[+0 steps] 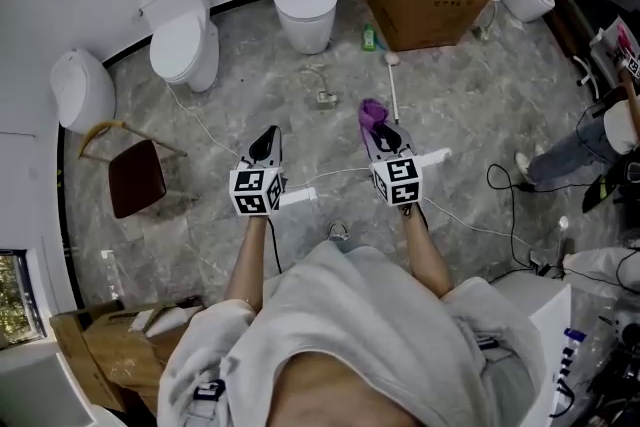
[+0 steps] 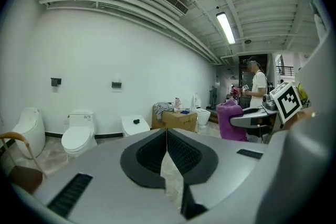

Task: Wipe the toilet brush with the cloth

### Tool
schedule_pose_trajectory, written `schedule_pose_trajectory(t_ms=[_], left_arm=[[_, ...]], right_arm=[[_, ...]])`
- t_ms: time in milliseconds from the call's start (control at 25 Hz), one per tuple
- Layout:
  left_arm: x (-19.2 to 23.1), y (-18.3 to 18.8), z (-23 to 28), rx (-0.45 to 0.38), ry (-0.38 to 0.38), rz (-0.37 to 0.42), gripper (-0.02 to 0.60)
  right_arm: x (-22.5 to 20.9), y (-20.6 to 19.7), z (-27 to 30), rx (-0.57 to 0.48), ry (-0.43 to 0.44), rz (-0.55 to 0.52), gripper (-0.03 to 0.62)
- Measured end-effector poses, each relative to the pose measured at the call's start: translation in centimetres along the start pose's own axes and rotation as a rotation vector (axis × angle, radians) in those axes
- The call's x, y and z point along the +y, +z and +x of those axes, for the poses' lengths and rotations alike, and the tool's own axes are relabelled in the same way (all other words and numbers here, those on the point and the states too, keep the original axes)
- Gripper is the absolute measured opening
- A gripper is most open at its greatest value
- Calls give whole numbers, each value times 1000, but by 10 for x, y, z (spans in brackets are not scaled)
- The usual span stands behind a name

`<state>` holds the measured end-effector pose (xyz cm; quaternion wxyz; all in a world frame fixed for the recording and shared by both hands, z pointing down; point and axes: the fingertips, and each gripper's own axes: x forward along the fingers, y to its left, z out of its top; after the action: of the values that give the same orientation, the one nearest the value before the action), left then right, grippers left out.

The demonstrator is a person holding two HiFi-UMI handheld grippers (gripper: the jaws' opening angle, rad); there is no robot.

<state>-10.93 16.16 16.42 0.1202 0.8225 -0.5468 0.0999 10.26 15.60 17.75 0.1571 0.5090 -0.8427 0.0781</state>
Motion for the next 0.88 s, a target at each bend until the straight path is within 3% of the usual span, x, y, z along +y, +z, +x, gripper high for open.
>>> schedule_pose_trajectory(t_ms=[240, 880], left_arm=[[-5, 12, 54, 12, -5, 7, 23], [29, -11, 148, 85, -33, -31, 22]], right_arm=[[-36, 4, 38, 11, 30, 9, 107], [-71, -10, 123, 84, 48, 18, 107]])
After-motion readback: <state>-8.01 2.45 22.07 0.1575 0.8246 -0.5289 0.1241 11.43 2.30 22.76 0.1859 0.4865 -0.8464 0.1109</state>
